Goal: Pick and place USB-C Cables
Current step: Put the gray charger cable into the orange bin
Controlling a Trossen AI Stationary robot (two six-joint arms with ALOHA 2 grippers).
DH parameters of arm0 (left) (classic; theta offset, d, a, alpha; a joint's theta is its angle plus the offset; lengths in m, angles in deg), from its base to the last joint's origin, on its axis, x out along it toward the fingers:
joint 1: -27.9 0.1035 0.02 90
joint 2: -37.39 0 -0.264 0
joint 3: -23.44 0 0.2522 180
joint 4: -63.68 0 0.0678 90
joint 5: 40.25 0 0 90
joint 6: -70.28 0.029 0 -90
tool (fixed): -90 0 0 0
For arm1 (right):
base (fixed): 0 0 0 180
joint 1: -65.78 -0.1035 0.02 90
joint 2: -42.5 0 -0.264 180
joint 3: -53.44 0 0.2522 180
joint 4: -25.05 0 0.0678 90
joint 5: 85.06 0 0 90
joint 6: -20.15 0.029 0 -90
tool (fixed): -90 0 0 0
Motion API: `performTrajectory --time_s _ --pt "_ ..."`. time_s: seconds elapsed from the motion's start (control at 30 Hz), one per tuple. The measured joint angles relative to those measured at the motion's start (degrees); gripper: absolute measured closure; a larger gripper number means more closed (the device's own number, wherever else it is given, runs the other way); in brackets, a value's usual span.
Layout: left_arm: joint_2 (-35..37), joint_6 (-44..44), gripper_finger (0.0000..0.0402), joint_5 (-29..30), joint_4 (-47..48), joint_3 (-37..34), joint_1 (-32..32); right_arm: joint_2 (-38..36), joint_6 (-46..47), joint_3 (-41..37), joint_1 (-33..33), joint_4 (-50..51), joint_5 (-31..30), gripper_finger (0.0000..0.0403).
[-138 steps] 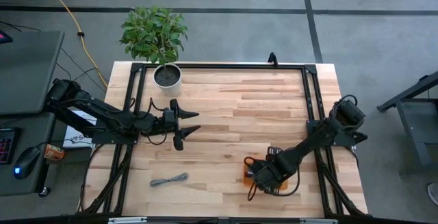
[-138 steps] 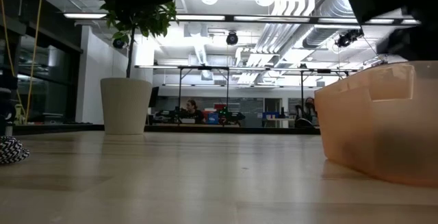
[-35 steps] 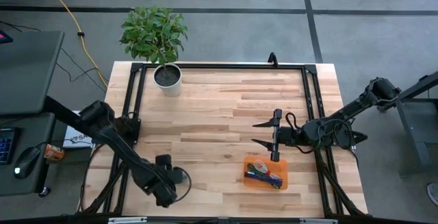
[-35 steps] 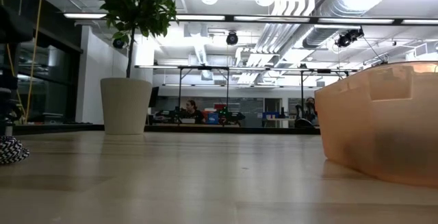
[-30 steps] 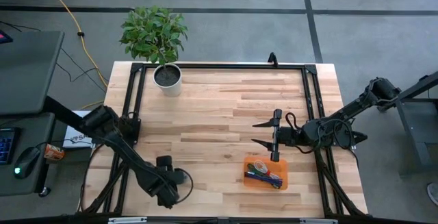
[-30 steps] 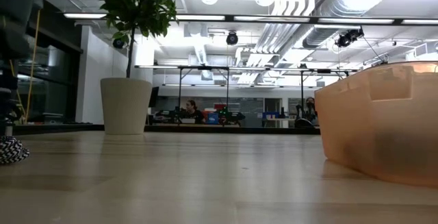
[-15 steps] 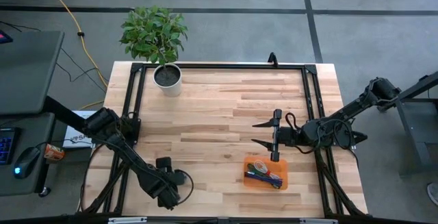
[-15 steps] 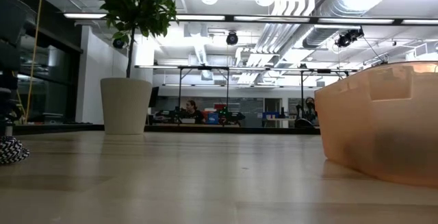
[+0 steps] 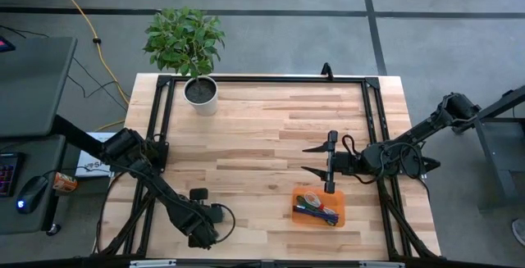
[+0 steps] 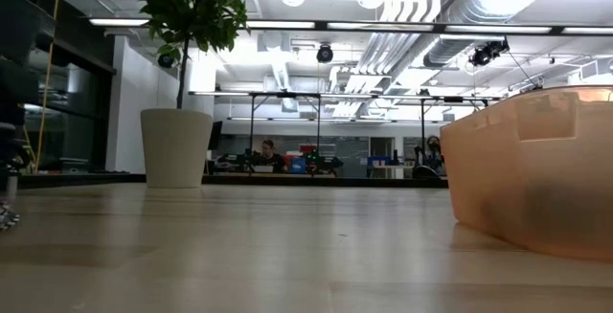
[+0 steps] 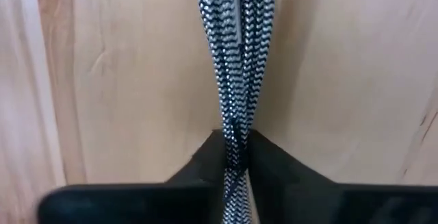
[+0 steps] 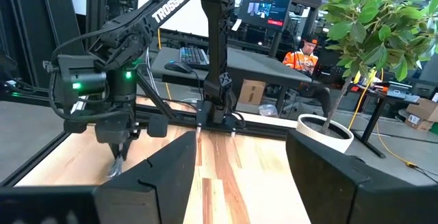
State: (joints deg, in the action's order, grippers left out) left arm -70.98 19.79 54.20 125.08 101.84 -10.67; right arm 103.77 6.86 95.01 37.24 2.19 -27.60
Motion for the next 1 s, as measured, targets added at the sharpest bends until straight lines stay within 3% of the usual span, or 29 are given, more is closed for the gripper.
performTrajectory --time_s 0.07,0.33,0.43,0.57,0.7,0.77,0.87,1.0 --pt "0.00 1.05 0.0390 0.08 0.22 -0.04 0.22 0.00 -0.01 0.00 0.00 0.00 0.00 0.0185" --pt "1.45 6.15 0.0397 1.24 0.98 -0.08 0.55 0.00 -0.01 0.00 0.00 0.00 0.00 0.0185" --pt "4.50 8.54 0.0398 7.98 3.88 1.47 1.54 0.00 -0.01 0.00 0.00 -0.02 0.00 0.0185" --pt "11.25 14.33 0.0400 21.33 4.47 3.64 2.52 0.00 0.01 0.00 0.00 0.01 0.00 0.0185" --pt "19.45 25.13 0.0401 37.54 -4.38 2.88 4.02 0.00 0.78 0.00 0.00 0.29 0.46 0.0185" --pt "22.95 31.67 0.0401 42.10 -12.33 0.67 5.59 0.00 2.54 0.00 0.00 0.39 1.83 0.0185" --pt "27.16 43.28 0.0401 39.08 -30.31 -4.78 9.77 0.00 3.40 0.00 0.00 0.67 4.19 0.0185" --pt "28.99 52.69 0.0401 19.84 -57.22 -15.23 18.27 0.00 3.42 0.00 0.02 0.79 5.47 0.0185"
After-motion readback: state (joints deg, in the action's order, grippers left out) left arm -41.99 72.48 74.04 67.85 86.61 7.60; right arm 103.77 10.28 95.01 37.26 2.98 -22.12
